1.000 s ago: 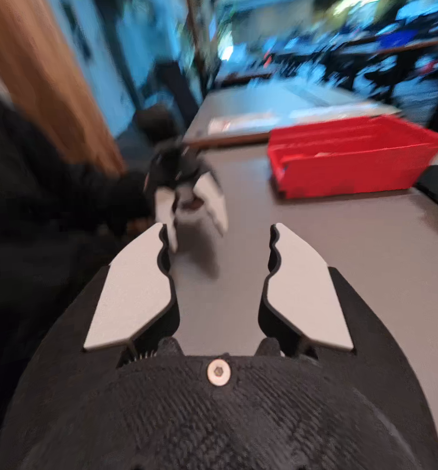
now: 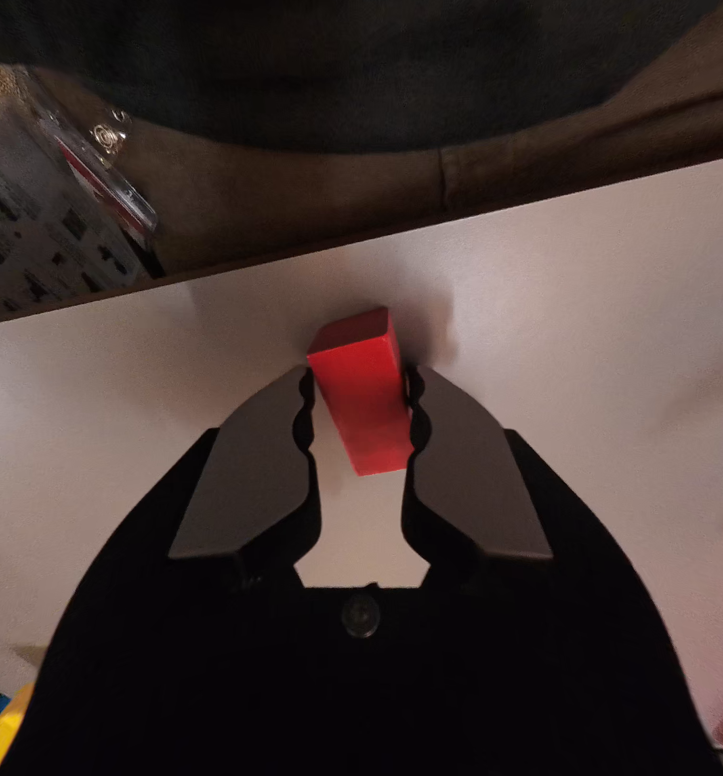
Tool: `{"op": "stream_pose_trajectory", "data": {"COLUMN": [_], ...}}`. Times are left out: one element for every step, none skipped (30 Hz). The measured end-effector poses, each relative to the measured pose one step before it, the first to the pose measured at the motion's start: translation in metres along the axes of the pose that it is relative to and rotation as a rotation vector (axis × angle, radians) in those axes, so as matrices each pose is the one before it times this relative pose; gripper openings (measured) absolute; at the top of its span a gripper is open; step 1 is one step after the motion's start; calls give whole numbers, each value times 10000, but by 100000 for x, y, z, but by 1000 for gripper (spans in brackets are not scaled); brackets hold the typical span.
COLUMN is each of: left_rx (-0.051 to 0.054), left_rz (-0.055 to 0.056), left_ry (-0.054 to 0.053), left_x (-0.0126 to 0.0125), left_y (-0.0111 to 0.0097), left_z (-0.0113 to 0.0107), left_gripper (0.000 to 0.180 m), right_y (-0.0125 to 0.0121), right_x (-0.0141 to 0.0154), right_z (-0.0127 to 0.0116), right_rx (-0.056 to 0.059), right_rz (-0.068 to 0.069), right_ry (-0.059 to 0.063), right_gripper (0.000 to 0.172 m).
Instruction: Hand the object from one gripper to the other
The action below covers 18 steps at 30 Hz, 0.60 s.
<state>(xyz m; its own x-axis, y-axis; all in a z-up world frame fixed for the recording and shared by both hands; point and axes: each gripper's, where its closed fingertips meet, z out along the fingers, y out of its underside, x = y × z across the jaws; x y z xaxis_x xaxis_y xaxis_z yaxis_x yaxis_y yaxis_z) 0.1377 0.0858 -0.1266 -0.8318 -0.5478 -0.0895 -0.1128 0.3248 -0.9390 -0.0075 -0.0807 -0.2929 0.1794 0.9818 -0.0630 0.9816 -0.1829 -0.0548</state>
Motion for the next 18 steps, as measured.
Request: {"op": "stream_pose_trajectory", "data": {"left_rx": [54,103,129,109,59,5,-32,-46,-51,-56,-52,-31,-9,1,-2,-2,-1,0], "left_rz": [-76,-87,-96,-92,-74,-52,-44,-47,-43,-29,-21,-13,-15,-32,-42,-32,-29,-50], "left_ry": [-27,45,66,33,1,11,24,0,-26,-39,-49,-30,10,22,2,-9,-7,-23], "left_x": [-171,-44,-8,-34,-93,-78,-61,-78,-89,-95,-109,-84,-18,-12,-50,-74,-54,-84], "left_y": [3,-79,-125,-103,-21,73,155,168,142,139,111,92,53,49,54,50,64,66], "left_z": [-237,-201,-164,-115,-78,-31,-1,5,-2,-11,-5,-16,-1,12,38,51,68,88], "left_gripper": [84,83,82,82,81,81,80,80,80,80,79,79,79,78,78,78,78,77], "right_y": [-10,43,291,401,274,262,408,545,877,1229,1442,1688,1709,1777,1819,1883,1932,1913], "right_x": [-48,120,-17,96,487,-102,239,238,367,713,732,894,1216,1336,1615,2239,2522,2518], "right_z": [46,-29,14,-186,3,-265,-418,-591,-789,-1037,-1241,-1438,-1642,-1756,-1842,-1896,-1751,-1441], "right_rx": [83,31,-172,-218,-87,54,134,230,206,138,177,202,263,294,241,196,137,41], "right_rz": [-20,50,40,87,192,439,648,833,939,997,977,972,964,1069,1162,1234,1331,1340], "right_ry": [-14,56,41,114,-42,-83,114,59,161,376,347,381,556,501,522,798,812,634], "right_gripper": [39,38,38,37,37,37,36,36,36,36,36,36,36,36,36,36,36,36]}}
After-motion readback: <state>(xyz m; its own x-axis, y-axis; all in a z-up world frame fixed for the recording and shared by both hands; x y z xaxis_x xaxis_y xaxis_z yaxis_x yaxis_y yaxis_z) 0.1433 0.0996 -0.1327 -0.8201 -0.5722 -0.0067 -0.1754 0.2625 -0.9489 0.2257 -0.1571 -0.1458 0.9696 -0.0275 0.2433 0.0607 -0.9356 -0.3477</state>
